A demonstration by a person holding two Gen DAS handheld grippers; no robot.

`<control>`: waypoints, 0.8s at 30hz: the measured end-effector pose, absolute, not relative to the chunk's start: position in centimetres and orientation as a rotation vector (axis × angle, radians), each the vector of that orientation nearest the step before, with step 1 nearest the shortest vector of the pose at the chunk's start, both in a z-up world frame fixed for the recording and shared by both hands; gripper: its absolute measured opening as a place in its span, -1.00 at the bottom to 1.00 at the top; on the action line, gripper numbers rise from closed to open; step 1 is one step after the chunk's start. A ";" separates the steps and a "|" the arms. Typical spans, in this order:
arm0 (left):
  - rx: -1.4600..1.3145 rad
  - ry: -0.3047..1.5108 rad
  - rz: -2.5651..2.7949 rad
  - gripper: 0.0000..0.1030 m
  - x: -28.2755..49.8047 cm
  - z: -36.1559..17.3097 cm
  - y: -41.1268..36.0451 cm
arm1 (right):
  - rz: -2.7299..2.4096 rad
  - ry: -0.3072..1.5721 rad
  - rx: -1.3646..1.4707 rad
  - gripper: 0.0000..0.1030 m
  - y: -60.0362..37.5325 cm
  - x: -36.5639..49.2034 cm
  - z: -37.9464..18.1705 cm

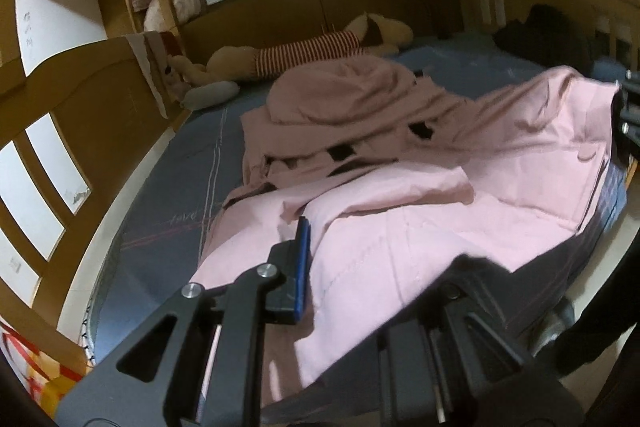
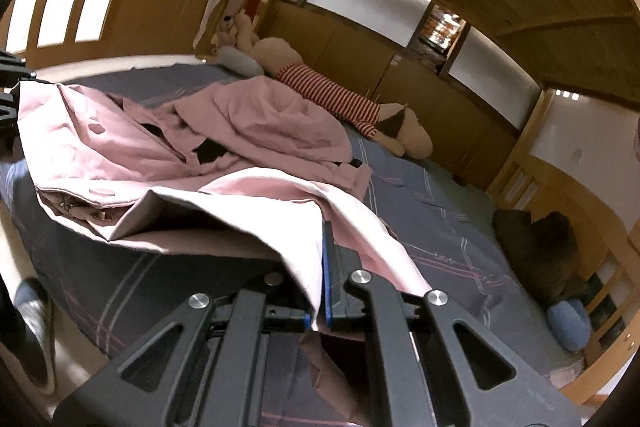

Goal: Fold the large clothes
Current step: 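Close the left tool on the hem beside the right tool, then lift the hem with both tools and fold it over the jacket chest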

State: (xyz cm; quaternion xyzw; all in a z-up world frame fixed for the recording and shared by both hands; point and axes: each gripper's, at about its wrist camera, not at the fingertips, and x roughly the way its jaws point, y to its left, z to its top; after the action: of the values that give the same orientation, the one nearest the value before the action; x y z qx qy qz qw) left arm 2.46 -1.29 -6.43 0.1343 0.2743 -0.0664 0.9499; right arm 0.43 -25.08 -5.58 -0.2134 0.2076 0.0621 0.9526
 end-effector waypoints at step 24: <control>0.175 0.436 -0.116 -0.78 13.3 1.7 -1.0 | 0.182 0.332 -0.167 -0.92 -26.3 11.1 1.8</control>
State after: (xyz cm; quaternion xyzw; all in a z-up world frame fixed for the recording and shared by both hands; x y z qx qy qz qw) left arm 13.35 -1.01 1.67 0.0869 0.2161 -0.0572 0.9708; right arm 11.07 -26.28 1.82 -0.0831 0.1648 0.0904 0.9787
